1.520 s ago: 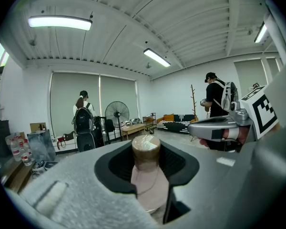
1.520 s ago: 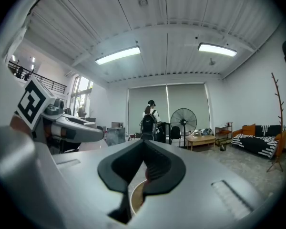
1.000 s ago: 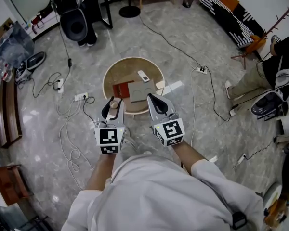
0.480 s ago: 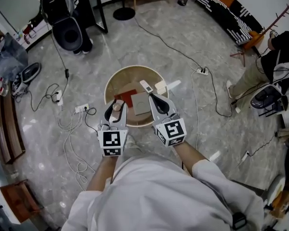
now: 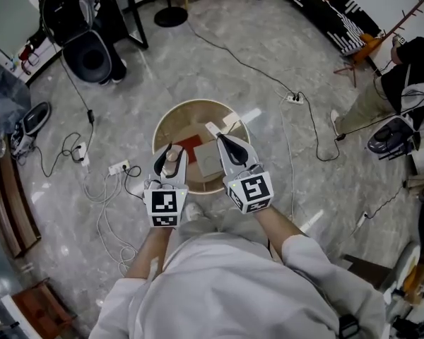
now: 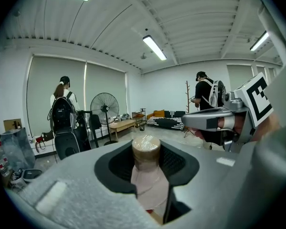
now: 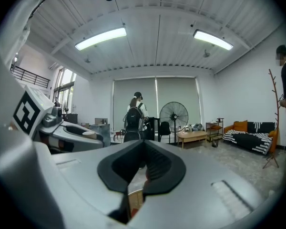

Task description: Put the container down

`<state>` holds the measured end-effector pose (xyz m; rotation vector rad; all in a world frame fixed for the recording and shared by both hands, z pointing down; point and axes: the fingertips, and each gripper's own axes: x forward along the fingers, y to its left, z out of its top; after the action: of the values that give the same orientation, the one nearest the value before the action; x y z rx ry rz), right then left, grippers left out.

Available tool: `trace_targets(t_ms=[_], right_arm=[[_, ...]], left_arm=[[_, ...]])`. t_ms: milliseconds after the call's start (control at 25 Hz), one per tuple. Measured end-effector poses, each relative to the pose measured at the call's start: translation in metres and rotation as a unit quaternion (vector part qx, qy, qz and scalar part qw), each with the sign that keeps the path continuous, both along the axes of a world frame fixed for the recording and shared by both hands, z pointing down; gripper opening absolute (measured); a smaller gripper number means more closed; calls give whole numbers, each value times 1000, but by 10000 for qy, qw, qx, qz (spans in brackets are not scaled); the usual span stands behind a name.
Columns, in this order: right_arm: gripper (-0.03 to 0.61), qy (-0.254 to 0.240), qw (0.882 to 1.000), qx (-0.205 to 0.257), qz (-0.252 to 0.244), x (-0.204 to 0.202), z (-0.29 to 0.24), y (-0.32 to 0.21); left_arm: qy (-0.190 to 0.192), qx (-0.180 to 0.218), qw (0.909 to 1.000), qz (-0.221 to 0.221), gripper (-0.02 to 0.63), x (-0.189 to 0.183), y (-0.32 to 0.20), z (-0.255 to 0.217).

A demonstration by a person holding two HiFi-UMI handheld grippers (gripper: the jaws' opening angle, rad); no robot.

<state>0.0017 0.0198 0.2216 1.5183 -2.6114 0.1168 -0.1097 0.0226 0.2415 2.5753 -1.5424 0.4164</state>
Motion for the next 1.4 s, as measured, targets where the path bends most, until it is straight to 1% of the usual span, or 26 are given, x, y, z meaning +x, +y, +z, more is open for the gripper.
trace_targets(t_ms=[240,440,800,1000,1200,1400], right_arm=[[2,37,9999,-110,-61,2,19,-25],[2,-8,9995,-224,-240,16,43,-53],[2,31,9977,-340,-590,23,100,-107],[3,44,9969,-360,-697,25,140,-133],[3,119,9959,-335,-836,22,183,-155],[3,19,9949,-403,-926,13,225,-173]], left_arm=[[33,-44,9999,-90,133,-2,-29,18],[-37,-43,9996,-292,133,9,-58,42],[-13,-63,9977,-672,133,16,-115,100],[21,-90,9964,-845,133,17,-143,143],[-6,-143,9959,-890,133,20,-168,195],[76,-246,9946,-1003,133,16,-190,252]])
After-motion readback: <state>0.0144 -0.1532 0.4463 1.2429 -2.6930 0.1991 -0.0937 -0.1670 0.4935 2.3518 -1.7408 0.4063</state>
